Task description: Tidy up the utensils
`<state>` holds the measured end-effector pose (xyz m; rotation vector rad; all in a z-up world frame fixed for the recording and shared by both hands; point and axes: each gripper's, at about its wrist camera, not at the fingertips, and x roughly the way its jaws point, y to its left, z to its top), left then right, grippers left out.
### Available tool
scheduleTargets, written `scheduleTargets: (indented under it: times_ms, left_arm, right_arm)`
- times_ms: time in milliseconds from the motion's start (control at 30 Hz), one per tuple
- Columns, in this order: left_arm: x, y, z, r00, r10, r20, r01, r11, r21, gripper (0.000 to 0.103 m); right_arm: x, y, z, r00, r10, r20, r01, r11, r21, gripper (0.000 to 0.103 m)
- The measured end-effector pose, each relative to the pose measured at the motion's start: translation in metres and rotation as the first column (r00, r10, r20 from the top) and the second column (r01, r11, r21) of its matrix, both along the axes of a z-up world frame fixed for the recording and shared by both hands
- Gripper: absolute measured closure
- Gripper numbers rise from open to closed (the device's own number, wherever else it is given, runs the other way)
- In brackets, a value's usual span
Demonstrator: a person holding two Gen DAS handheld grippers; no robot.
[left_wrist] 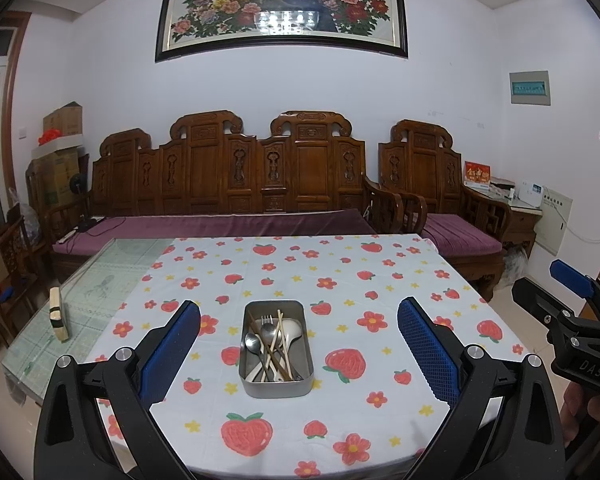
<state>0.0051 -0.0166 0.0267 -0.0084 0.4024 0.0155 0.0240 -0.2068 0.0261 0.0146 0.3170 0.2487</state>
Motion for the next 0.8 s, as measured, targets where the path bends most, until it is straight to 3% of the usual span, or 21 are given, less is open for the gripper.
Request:
scheduleTargets:
  times_ms: [800]
  left_arm:
    - [-0.0010,-0.0008,-0.0016,1.000,0.000,0.000,0.000,1.000,-0.002,0.008]
  right_arm:
    - [0.0004,0.0005,-0.0002,1.000,0.000,0.000,0.000,1.000,0.001,0.003]
